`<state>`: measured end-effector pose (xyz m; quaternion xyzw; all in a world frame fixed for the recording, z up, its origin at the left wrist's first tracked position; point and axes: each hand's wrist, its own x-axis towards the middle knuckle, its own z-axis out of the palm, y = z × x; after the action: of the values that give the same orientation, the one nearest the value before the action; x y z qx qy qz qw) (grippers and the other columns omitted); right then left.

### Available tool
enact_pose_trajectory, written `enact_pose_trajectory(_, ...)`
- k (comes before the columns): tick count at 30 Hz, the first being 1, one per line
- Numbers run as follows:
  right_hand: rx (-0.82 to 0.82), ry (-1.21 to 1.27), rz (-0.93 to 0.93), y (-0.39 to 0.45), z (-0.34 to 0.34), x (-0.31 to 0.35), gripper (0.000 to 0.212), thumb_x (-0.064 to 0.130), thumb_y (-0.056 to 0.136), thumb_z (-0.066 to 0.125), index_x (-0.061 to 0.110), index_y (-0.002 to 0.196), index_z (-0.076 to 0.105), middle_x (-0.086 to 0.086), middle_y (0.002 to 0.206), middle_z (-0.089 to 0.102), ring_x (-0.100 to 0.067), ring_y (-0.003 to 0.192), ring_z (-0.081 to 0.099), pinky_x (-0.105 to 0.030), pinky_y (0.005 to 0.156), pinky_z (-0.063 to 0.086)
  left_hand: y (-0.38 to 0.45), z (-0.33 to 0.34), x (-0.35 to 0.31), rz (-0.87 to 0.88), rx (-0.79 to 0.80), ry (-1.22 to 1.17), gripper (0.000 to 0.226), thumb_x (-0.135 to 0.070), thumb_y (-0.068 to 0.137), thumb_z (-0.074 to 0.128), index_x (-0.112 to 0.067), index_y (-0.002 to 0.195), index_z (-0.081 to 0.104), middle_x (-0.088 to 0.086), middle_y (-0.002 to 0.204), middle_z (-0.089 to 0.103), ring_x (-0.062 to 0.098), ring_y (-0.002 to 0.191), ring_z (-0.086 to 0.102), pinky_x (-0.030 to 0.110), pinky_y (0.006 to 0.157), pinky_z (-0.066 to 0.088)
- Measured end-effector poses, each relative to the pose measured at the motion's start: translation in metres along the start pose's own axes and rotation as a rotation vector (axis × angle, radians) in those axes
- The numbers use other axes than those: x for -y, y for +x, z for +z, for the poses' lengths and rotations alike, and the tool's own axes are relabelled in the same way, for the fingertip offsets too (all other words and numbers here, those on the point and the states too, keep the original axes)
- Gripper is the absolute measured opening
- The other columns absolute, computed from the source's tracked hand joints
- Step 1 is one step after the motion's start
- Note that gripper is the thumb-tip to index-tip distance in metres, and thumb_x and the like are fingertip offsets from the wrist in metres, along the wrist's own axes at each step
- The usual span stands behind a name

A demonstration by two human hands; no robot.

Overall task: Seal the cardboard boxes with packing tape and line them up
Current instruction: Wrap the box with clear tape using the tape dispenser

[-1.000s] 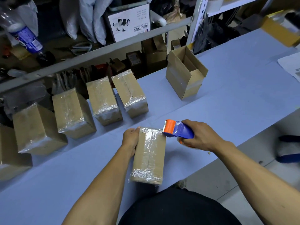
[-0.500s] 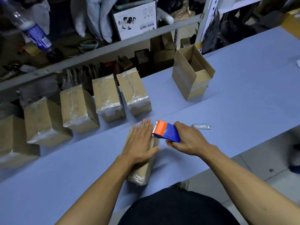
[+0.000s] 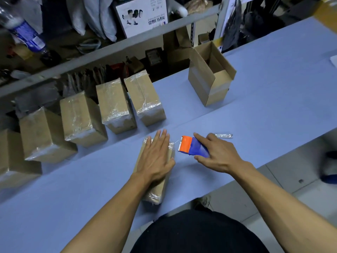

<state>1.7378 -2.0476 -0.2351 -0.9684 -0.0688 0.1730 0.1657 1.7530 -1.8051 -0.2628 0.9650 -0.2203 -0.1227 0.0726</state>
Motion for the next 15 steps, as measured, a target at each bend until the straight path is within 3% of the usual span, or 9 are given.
enact_pose_trajectory(3, 0.032, -0.074, 0.019, 0.014, -0.009, 0.024, 0.071, 0.052, 0.085, 0.060, 0.037, 0.148, 0.032, -0.002, 0.113, 0.048, -0.026, 0.099, 0.060, -0.033, 0.069, 0.043, 0.000, -0.001, -0.006, -0.034, 0.027, -0.002, 0.085, -0.050, 0.084, 0.018, -0.010, 0.157, 0.003, 0.005, 0.165, -0.006, 0.017, 0.150, -0.016, 0.040, 0.120, -0.012)
enact_pose_trajectory(6, 0.002, -0.161, 0.022, 0.026, -0.020, 0.045, 0.048, 0.044, 0.079, 0.065, 0.029, 0.123, 0.051, -0.003, 0.097, 0.046, -0.031, 0.077, 0.057, -0.032, 0.060, 0.036, -0.001, -0.004, -0.012, -0.100, 0.037, -0.016, 0.080, -0.041, 0.090, 0.033, -0.008, 0.157, 0.003, 0.007, 0.165, -0.006, 0.021, 0.151, -0.013, 0.044, 0.122, -0.008)
enact_pose_trajectory(8, -0.037, -0.220, 0.046, 0.030, -0.023, 0.057, 0.037, 0.037, 0.078, 0.066, 0.023, 0.110, 0.052, -0.003, 0.093, 0.045, -0.031, 0.068, 0.051, -0.030, 0.057, 0.030, -0.001, -0.002, -0.014, -0.139, 0.015, -0.018, 0.079, -0.037, 0.092, 0.038, -0.006, 0.156, 0.003, 0.009, 0.165, -0.005, 0.024, 0.151, -0.013, 0.046, 0.122, -0.006)
enact_pose_trajectory(10, -0.061, -0.291, 0.078, 0.034, -0.019, 0.070, 0.035, 0.030, 0.080, 0.067, 0.019, 0.109, 0.052, -0.006, 0.097, 0.046, -0.032, 0.069, 0.054, -0.029, 0.053, 0.024, 0.001, 0.004, -0.019, -0.158, 0.008, -0.020, 0.080, -0.038, 0.092, 0.037, -0.004, 0.156, 0.003, 0.011, 0.165, -0.005, 0.025, 0.151, -0.014, 0.048, 0.121, -0.005)
enact_pose_trajectory(15, -0.024, -0.243, 0.168, 0.037, 0.014, 0.074, 0.050, 0.034, 0.084, 0.070, 0.016, 0.126, 0.048, -0.011, 0.117, 0.048, -0.033, 0.090, 0.064, -0.032, 0.064, 0.033, -0.006, 0.006, -0.020, -0.176, 0.008, -0.074, 0.086, -0.050, 0.085, 0.018, -0.007, 0.157, 0.004, 0.008, 0.165, -0.007, 0.021, 0.151, -0.015, 0.046, 0.122, -0.006)
